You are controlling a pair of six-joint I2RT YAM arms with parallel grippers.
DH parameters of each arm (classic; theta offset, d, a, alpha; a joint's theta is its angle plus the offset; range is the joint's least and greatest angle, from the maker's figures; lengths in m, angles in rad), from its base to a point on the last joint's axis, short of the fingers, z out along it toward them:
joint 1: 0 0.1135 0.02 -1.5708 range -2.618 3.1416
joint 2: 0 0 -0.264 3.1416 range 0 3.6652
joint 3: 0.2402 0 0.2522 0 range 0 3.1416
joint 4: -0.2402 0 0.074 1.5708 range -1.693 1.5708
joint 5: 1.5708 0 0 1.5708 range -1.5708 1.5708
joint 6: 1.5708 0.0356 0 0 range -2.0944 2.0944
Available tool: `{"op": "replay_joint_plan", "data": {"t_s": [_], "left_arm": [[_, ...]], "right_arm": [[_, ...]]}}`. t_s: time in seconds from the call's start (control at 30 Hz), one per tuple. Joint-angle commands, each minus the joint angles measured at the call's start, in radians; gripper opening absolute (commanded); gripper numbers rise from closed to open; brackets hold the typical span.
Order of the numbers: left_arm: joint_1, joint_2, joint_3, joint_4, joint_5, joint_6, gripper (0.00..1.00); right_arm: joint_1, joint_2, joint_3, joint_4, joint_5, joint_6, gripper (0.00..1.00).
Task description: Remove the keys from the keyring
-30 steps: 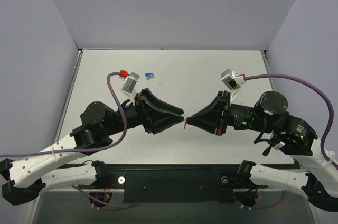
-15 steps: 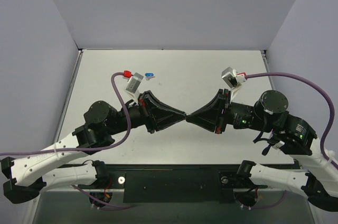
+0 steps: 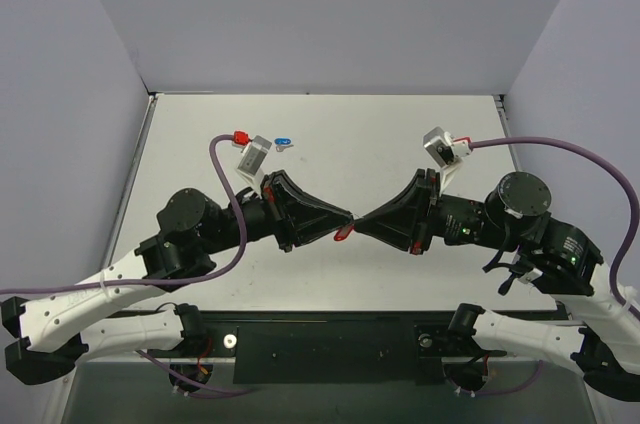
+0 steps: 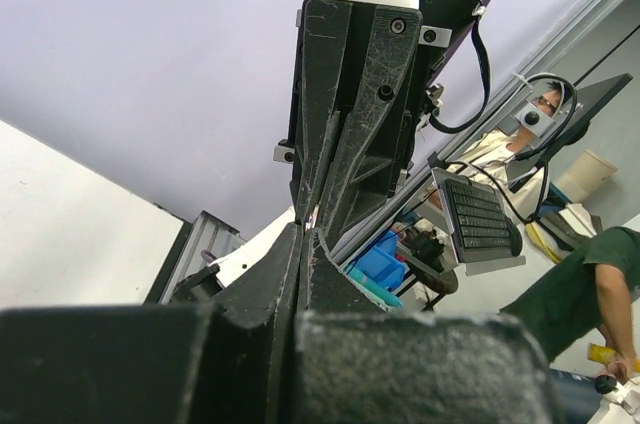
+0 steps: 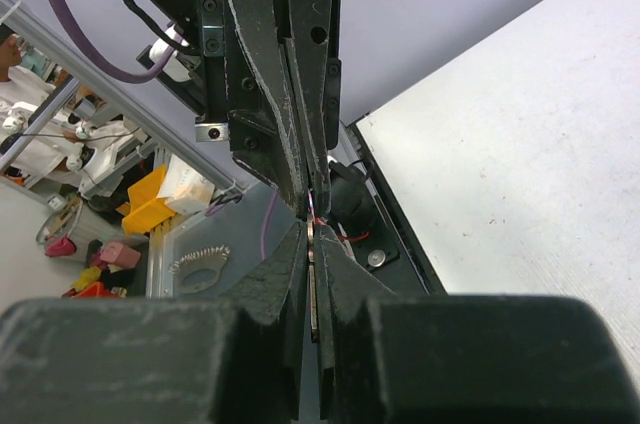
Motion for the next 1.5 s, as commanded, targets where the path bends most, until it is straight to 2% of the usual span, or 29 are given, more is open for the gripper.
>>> {"op": "replay_joint_plan", "data": {"t_s": [0.0, 0.17, 0.27, 0.53, 0.8, 0.97, 1.2, 1.37, 1.47], "left_arm": [[-0.008, 0.023, 0.079, -0.031, 0.067, 0.032, 0.00], [-0.020, 0.065, 0.148, -0.138, 0.139, 0.069, 0.00], [-0.022, 0.098, 0.212, -0.283, 0.181, 0.122, 0.00], [-0.020, 0.197, 0.389, -0.540, 0.296, 0.222, 0.00], [-0.020, 0.304, 0.461, -0.607, 0.483, 0.254, 0.00], [-0.020, 0.359, 0.515, -0.699, 0.515, 0.291, 0.00], [-0.022, 0.408, 0.510, -0.703, 0.583, 0.274, 0.00], [-0.020, 0.424, 0.525, -0.782, 0.548, 0.322, 0.00], [-0.012, 0.413, 0.535, -0.822, 0.430, 0.331, 0.00]], "right_arm": [[-0.003, 0.009, -0.002, 0.072, -0.039, 0.016, 0.00], [0.000, 0.028, -0.003, 0.032, -0.076, 0.010, 0.00], [0.002, 0.037, 0.002, -0.005, -0.103, 0.003, 0.00], [0.002, 0.066, 0.028, -0.091, -0.171, -0.024, 0.00], [0.012, 0.129, 0.051, -0.147, -0.257, -0.041, 0.00], [0.015, 0.154, 0.066, -0.196, -0.278, -0.067, 0.00], [0.022, 0.187, 0.075, -0.238, -0.321, -0.090, 0.00], [0.023, 0.195, 0.087, -0.282, -0.310, -0.125, 0.00], [0.020, 0.175, 0.084, -0.301, -0.232, -0.145, 0.00]]}}
